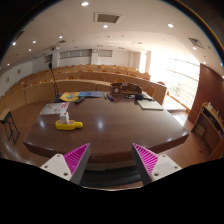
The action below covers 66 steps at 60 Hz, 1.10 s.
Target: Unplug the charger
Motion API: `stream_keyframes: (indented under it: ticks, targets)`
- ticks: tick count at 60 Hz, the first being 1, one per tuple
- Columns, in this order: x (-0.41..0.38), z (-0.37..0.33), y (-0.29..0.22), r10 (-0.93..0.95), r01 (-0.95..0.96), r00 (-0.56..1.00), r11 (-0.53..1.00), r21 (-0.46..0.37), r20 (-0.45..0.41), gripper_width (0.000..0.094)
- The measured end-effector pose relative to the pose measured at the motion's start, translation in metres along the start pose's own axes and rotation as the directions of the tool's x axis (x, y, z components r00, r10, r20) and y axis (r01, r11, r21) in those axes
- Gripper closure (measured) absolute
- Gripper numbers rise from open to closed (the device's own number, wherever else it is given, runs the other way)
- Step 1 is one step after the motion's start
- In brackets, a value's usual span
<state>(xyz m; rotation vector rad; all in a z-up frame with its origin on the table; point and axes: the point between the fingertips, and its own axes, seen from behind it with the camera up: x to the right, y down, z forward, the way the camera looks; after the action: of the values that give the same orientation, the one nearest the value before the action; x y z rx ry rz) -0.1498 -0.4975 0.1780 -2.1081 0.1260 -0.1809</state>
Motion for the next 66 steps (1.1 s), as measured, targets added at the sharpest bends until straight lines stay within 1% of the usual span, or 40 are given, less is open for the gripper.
stream_keyframes:
  ticks: [6, 18, 22, 28, 32, 38, 41, 49, 59, 62, 66]
  targets:
    - [0.0, -0.001, 0.008, 0.008, -0.008, 1.0, 1.0, -0.02, -0.014, 0.0082]
    - [-0.023, 0.015, 0.058, 0.004, -0.009, 0.999, 0.996, -0.092, -0.051, 0.0089]
    - [-0.047, 0.025, 0.07, 0.016, -0.02, 0.999, 0.995, -0.102, -0.039, 0.0087]
    - [-0.102, 0.047, 0.076, 0.053, -0.052, 0.999, 0.992, -0.113, 0.005, 0.0086]
    - [-0.146, 0.068, 0.068, 0.066, -0.061, 0.997, 0.992, -0.11, 0.048, 0.0085]
    - [-0.201, 0.114, 0.041, 0.066, -0.06, 0.994, 0.996, -0.072, 0.09, 0.008]
    - [-0.224, 0.136, 0.021, 0.07, -0.066, 0.992, 0.997, -0.037, 0.103, 0.0081]
    - [-0.264, 0.191, -0.019, 0.066, -0.071, 0.991, 0.997, 0.038, 0.114, 0.0083]
    - [-0.283, 0.26, -0.05, 0.028, -0.035, 0.995, 0.997, 0.072, 0.097, 0.0084]
    - [-0.285, 0.275, -0.057, 0.028, -0.036, 0.995, 0.996, 0.079, 0.098, 0.0131]
    - [-0.288, 0.296, -0.059, 0.035, -0.043, 0.995, 0.996, 0.073, 0.098, 0.0315]
